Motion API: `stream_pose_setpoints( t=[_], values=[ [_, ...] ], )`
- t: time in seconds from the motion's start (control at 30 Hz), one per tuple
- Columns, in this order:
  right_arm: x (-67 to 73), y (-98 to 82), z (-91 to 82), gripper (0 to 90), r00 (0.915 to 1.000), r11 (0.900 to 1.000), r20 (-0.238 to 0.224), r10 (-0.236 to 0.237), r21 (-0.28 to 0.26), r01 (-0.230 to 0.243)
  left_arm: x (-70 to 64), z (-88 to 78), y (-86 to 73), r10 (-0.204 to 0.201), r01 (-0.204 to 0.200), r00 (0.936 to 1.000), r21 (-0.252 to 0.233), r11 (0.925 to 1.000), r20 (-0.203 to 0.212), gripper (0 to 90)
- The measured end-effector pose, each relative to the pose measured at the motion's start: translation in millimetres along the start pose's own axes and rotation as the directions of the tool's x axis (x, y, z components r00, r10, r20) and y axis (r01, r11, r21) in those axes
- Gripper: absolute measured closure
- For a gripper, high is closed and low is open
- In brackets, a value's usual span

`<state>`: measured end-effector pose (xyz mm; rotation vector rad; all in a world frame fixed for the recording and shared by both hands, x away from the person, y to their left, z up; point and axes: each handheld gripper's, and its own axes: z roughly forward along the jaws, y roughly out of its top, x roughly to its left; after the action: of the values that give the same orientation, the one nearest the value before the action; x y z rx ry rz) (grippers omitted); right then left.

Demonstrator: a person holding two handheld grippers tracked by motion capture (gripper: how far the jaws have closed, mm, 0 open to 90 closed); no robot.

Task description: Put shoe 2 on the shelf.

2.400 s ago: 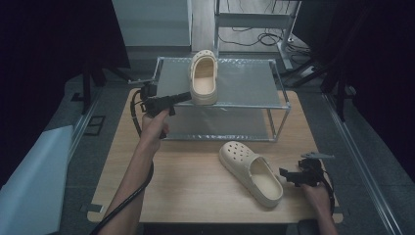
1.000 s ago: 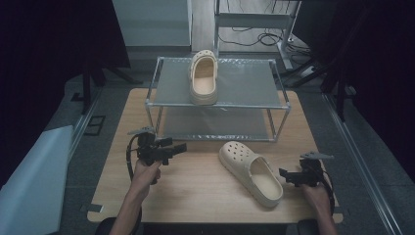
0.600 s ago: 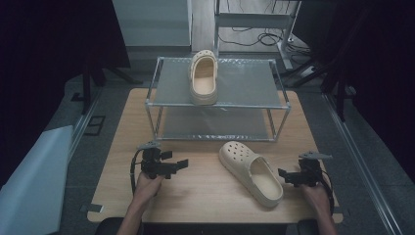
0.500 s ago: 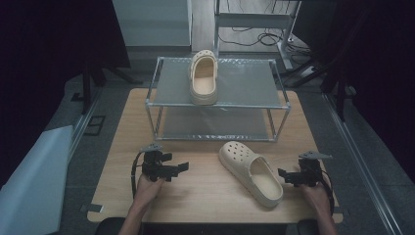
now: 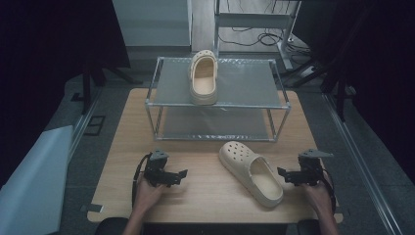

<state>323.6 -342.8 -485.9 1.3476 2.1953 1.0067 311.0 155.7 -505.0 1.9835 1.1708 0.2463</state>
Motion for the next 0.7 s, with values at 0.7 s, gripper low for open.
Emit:
stream_pose_setpoints(
  t=[0.7],
  values=[
    [27.5,18.3,-6.8,0.0,0.9916,1.0,-0.13,-0.006,-0.025,0.003,0.8,4.5,-2.7,0.006,-0.005,0.9999,0.017,0.9998,-0.01,0.0]
  ],
)
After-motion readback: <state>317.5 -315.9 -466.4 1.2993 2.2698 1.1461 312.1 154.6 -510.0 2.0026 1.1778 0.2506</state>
